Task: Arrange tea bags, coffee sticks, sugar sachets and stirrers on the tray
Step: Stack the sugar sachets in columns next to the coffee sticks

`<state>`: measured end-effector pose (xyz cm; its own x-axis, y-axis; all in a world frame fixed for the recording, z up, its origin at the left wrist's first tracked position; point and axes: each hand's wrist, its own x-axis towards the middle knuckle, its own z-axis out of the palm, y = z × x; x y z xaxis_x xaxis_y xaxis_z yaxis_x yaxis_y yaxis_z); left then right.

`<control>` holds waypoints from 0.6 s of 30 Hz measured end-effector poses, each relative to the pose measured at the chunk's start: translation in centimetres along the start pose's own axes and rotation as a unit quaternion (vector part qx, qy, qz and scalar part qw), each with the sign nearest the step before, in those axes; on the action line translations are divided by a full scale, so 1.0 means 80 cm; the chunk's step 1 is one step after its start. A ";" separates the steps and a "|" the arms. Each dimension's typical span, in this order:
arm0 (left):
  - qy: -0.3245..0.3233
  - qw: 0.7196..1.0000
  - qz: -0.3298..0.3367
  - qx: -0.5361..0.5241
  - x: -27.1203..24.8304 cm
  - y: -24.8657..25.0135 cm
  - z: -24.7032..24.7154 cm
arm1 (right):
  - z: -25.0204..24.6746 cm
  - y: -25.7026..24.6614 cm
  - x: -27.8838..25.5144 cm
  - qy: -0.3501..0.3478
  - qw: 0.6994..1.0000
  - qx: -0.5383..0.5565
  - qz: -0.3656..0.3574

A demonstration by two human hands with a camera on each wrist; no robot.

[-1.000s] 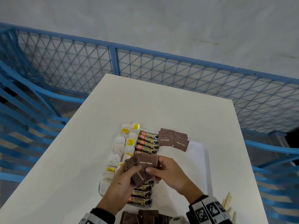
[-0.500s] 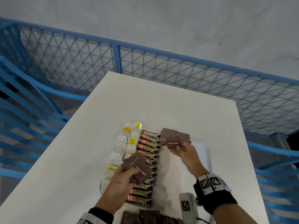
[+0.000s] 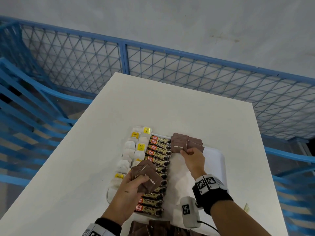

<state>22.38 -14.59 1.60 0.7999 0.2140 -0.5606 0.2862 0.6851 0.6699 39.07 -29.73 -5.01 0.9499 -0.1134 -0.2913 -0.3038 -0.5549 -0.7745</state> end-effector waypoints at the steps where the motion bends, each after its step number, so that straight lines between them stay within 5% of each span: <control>1: 0.000 1.000 0.001 0.000 0.000 0.000 0.001 | 0.000 0.000 0.000 0.000 1.000 -0.013 -0.007; 14: -0.019 1.000 0.018 0.008 -0.003 0.003 0.006 | -0.003 -0.003 -0.009 0.018 0.998 -0.018 -0.061; 18: -0.020 0.999 0.028 0.013 -0.005 0.002 0.009 | -0.012 -0.016 -0.043 -0.046 0.994 -0.027 -0.099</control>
<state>22.50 -15.07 2.33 0.8351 0.2240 -0.5024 0.2531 0.6544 0.7125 36.29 -29.39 -2.47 0.9791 0.0776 -0.1878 -0.1040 -0.6025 -0.7913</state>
